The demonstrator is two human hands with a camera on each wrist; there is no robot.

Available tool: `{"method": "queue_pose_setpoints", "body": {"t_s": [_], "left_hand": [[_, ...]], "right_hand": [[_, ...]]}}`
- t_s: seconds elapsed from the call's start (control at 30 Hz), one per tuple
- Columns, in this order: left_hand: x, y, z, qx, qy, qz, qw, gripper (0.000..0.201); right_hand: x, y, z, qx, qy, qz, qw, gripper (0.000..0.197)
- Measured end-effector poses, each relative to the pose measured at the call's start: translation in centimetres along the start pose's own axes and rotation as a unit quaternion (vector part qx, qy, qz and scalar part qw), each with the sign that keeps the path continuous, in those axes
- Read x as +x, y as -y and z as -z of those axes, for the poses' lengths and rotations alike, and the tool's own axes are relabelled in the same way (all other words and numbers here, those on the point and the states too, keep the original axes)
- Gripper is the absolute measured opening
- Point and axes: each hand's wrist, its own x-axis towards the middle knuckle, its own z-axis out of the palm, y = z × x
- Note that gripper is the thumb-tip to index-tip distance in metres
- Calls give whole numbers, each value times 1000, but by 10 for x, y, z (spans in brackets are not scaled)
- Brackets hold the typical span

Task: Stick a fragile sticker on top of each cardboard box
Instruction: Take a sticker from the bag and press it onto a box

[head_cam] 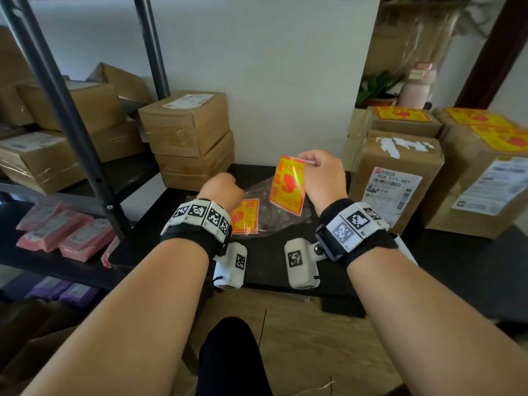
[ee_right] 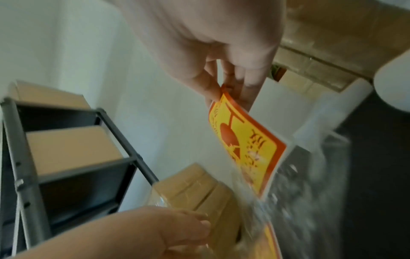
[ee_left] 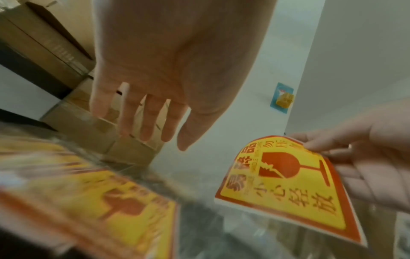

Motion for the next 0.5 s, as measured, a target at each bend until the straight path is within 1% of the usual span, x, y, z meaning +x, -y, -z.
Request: {"method": "queue_pose_setpoints", "body": {"t_s": [0.03,0.1,0.17,0.2,0.3,0.37,0.43,0.5], "left_hand": [[-4,-9,6,-50,-17,-18,998,37],[-14,-28,16,-162,-27,-50,985,32],[-24,-46,24,-282,-12,-64,957,31],[-31,-55,26,-321,6,-65,945,30],[-51,-76,27,-374,46,-91,922,12],[-64,-84,24,-406,53,-93,908,4],[-74,-90,18,-437,60,-96,892,5],[-85,-96,13,-448,67,-106,885,6]], "right_hand": [[1,4,9,10,-10,7,1000,23],[1,11,29,14,-32,21,999,27],[0,18,49,23,-57,40,997,28],[-2,21,58,30,-65,44,996,26],[-12,23,85,54,-84,56,993,24],[-21,23,103,71,-90,67,991,24],[-29,21,119,76,-100,78,989,24],[-34,17,132,69,-108,82,988,23]]}}
